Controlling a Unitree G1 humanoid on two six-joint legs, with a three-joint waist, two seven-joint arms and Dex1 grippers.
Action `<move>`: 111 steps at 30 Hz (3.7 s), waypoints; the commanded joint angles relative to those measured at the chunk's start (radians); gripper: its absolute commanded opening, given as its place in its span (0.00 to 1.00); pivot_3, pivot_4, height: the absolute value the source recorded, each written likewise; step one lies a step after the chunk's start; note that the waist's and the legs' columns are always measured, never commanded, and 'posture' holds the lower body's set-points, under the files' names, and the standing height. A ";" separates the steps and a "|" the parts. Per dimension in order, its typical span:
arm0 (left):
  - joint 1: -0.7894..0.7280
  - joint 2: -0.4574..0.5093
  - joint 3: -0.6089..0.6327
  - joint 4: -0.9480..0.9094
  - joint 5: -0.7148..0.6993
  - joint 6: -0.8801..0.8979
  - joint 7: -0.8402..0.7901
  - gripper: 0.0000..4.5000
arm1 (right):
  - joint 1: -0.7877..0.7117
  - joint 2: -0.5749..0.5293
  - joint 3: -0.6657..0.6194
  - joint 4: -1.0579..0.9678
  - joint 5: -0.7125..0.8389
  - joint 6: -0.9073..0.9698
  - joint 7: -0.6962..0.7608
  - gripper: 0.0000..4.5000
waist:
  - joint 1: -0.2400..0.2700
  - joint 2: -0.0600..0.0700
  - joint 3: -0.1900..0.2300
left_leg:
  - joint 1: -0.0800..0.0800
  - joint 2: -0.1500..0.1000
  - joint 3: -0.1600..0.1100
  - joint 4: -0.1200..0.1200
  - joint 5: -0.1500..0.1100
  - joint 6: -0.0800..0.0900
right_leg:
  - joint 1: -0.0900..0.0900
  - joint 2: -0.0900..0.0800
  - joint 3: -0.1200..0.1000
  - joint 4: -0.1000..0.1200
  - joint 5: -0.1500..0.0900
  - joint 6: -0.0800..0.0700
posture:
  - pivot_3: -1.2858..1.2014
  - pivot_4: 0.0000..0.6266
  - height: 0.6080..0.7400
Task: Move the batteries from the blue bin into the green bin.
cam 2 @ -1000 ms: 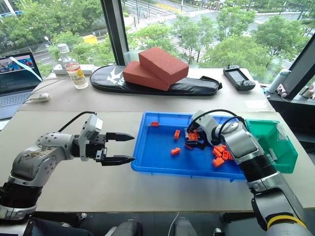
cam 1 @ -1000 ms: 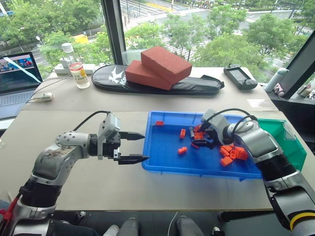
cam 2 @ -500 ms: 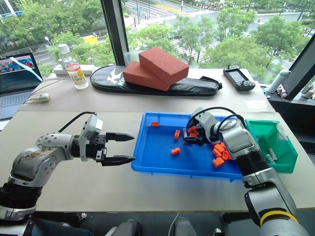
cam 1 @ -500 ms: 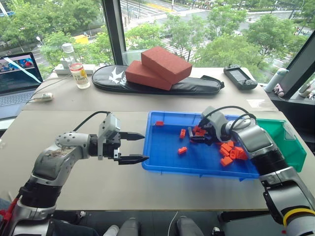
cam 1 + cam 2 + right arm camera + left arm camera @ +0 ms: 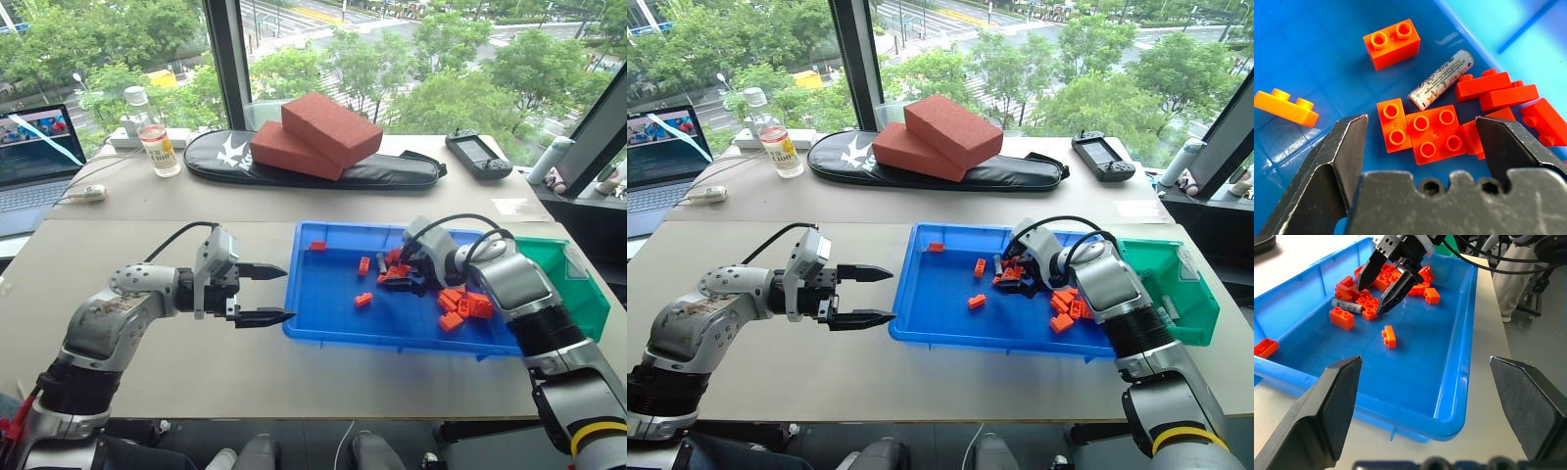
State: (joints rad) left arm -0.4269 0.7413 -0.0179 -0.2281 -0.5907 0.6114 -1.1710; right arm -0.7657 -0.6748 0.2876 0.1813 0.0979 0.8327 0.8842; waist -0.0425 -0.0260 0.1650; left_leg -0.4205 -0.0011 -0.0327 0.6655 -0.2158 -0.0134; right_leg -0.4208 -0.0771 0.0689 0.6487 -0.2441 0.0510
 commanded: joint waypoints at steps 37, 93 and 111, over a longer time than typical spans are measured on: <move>-0.022 -0.002 0.003 -0.008 0.003 -0.039 -0.017 1.00 | 0.290 -0.277 -0.211 -0.439 0.080 0.191 -0.006 0.31 | 0.000 0.000 0.000 | -0.001 0.001 0.001 0.000 0.000 0.000 | -0.001 0.000 0.000 -0.001 0.000 0.000 | 0.52 0.24 1.00; -0.008 -0.007 0.008 -0.022 -0.003 -0.042 0.003 1.00 | -0.033 0.171 -0.044 0.022 -0.014 0.138 -0.270 0.05 | 0.000 0.000 0.000 | -0.001 0.000 -0.001 0.000 0.000 0.000 | -0.002 0.000 0.000 0.000 0.000 0.000 | 0.52 0.24 1.00; -0.044 -0.007 0.002 0.002 -0.006 -0.043 -0.028 1.00 | 0.117 -0.177 -0.551 -0.382 0.047 0.340 -0.332 0.05 | 0.029 -0.001 0.000 | -0.003 -0.001 -0.002 0.000 0.000 0.000 | 0.000 -0.001 -0.002 -0.002 0.000 0.000 | 0.52 0.24 1.00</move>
State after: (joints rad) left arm -0.4508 0.7322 -0.0226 -0.2184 -0.5879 0.5861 -1.1877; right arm -0.7039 -0.7850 -0.1829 -0.2149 0.1995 1.1485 0.5980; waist -0.0133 -0.0267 0.1651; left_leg -0.4233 -0.0024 -0.0340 0.6651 -0.2159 -0.0132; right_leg -0.4209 -0.0783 0.0674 0.6461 -0.2438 0.0513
